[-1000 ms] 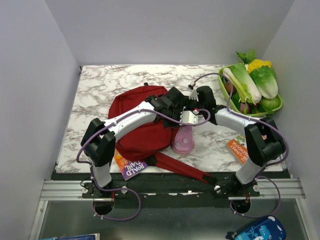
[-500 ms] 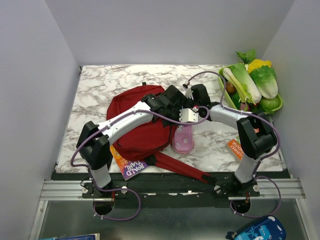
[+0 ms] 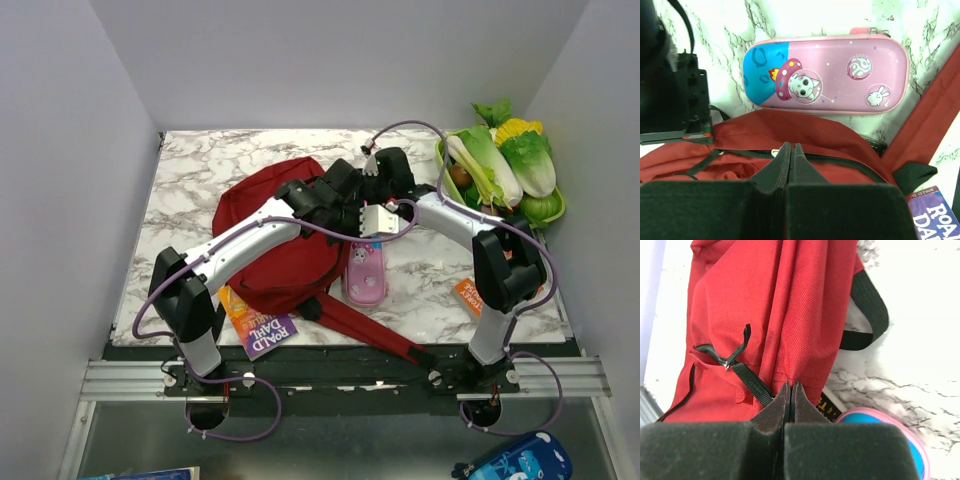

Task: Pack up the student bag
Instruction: Unzip the student bag at the center of the board.

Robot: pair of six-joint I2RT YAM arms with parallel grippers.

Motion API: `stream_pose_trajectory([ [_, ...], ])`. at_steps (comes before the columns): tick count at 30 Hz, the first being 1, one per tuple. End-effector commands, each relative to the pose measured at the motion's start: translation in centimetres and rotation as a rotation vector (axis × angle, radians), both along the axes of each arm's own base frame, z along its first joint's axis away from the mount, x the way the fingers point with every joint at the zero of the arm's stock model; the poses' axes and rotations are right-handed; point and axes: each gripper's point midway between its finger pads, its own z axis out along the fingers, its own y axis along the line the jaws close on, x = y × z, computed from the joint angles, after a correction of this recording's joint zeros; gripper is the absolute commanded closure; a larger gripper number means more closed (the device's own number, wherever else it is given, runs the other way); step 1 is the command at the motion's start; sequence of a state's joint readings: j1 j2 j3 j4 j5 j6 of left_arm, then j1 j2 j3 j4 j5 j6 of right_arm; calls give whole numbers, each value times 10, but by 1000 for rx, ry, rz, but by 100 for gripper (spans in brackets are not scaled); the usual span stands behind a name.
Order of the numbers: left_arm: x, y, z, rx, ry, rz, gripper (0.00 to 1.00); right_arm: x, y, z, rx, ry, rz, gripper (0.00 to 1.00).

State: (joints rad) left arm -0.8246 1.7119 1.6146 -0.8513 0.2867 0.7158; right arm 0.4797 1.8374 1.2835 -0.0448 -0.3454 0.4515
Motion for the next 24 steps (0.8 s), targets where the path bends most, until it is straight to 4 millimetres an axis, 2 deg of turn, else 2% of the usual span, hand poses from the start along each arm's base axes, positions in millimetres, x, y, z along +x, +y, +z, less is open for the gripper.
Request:
stream_pose_trajectory([
  [1, -17, 5, 18, -33, 23, -7, 100, 27, -13, -7, -106, -34, -97, 99],
  [6, -33, 21, -5, 28, 95, -1, 100, 48, -22, -5, -178, -63, -156, 99],
  [9, -42, 27, -11, 43, 124, -2, 100, 57, -24, -5, -203, -78, -175, 99],
  [18, -71, 54, -18, 110, 216, 8, 100, 101, -49, -3, -291, -88, -248, 99],
  [19, -75, 57, -13, 97, 207, 10, 100, 108, -53, 2, -287, -90, -263, 99],
  [21, -80, 64, -18, 99, 219, 35, 100, 108, -56, 1, -297, -69, -266, 99],
  [22, -81, 66, -15, 84, 211, 44, 100, 107, -56, 4, -295, -67, -268, 97],
  [24, -81, 69, -20, 71, 208, 82, 100, 98, -57, 11, -276, -51, -268, 85],
])
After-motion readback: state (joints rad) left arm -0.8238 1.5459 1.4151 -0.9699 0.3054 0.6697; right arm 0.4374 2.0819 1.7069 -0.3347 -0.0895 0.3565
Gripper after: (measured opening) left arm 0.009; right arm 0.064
